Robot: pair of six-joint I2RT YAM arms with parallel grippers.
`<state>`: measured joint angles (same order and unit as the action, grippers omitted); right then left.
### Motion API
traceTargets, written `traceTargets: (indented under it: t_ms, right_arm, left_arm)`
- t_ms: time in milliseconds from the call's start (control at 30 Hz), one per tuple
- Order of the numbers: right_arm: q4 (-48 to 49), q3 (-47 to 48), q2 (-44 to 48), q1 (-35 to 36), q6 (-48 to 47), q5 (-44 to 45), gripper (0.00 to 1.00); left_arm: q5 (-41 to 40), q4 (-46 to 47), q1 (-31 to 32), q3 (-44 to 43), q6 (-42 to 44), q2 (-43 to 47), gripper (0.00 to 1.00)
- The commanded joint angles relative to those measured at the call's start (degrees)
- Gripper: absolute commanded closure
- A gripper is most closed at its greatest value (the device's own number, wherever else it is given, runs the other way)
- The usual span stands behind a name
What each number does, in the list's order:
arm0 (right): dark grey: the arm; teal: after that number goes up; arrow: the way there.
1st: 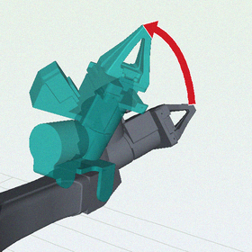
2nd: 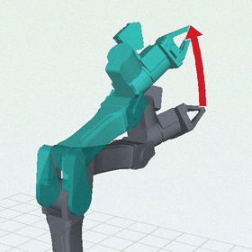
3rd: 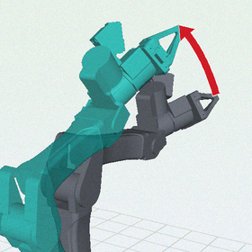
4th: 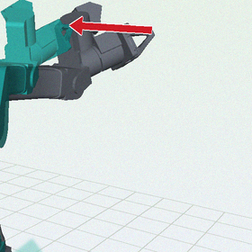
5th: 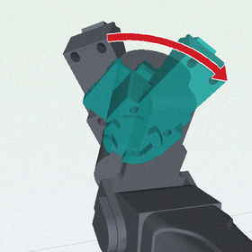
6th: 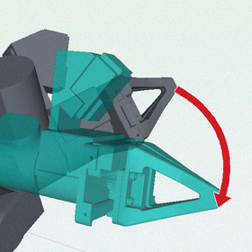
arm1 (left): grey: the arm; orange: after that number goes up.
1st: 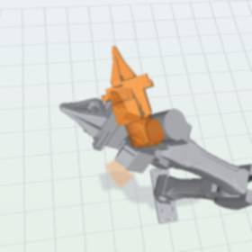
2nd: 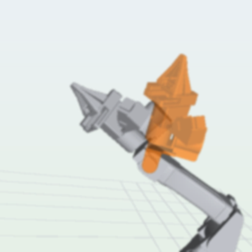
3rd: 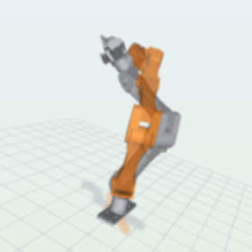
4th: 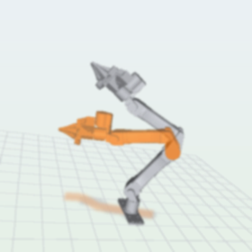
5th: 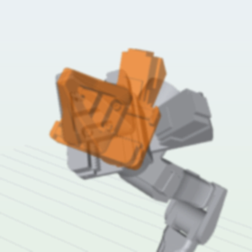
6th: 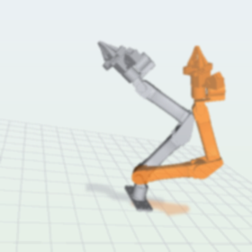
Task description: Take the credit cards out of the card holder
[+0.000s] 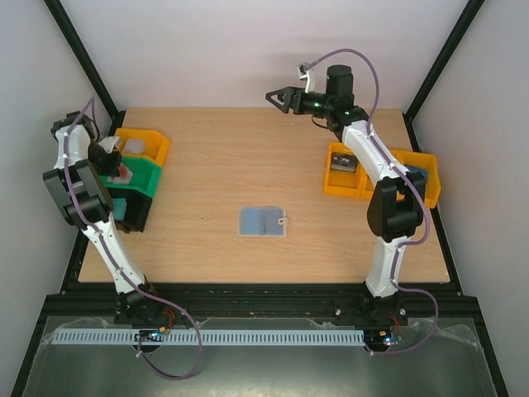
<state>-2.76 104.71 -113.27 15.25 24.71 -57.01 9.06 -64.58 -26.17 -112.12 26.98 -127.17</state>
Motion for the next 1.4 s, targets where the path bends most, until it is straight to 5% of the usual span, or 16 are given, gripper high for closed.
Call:
traceTargets:
  t_ms: [0, 167, 300, 467, 567, 767, 933, 1367]
  right_arm:
    - [-0.2, 2.5, 0.0, 0.2, 0.5, -1.6, 0.27]
    - [-0.1, 3.0, 0.0, 0.2, 0.7, -2.0, 0.27]
    - [0.5, 3.3, -0.1, 0.2, 1.2, -2.7, 0.27]
    - [1.1, 3.4, -0.2, 0.2, 1.7, -3.4, 0.27]
    - [1.3, 3.4, -0.3, 0.2, 1.9, -3.7, 0.27]
    - [1.2, 3.4, -0.6, 0.2, 2.1, -4.2, 0.27]
    - [1.1, 3.6, -0.5, 0.2, 1.9, -4.5, 0.27]
    - [-0.3, 3.4, -0.2, 0.1, 1.1, -4.3, 0.28]
  left_arm:
    - [-2.0, 1.7, -0.7, 0.0, -0.8, -2.1, 0.98]
    - [-10.4, 5.7, -1.0, -2.0, -3.2, -2.2, 0.96]
    - [-13.3, 7.9, -0.9, -2.7, -3.4, -1.4, 0.73]
    - [-14.1, 8.5, -0.8, -2.8, -4.3, -0.5, 0.58]
    - [-12.7, 9.6, -0.4, -2.9, -4.0, 1.1, 0.6]
    - [4.2, 4.4, 3.9, 3.1, 6.8, 6.9, 0.72]
    - [-4.7, 6.3, 6.3, 9.0, 5.1, 4.7, 0.91]
    - [-20.2, 20.4, 7.9, 16.5, 4.5, 3.6, 0.92]
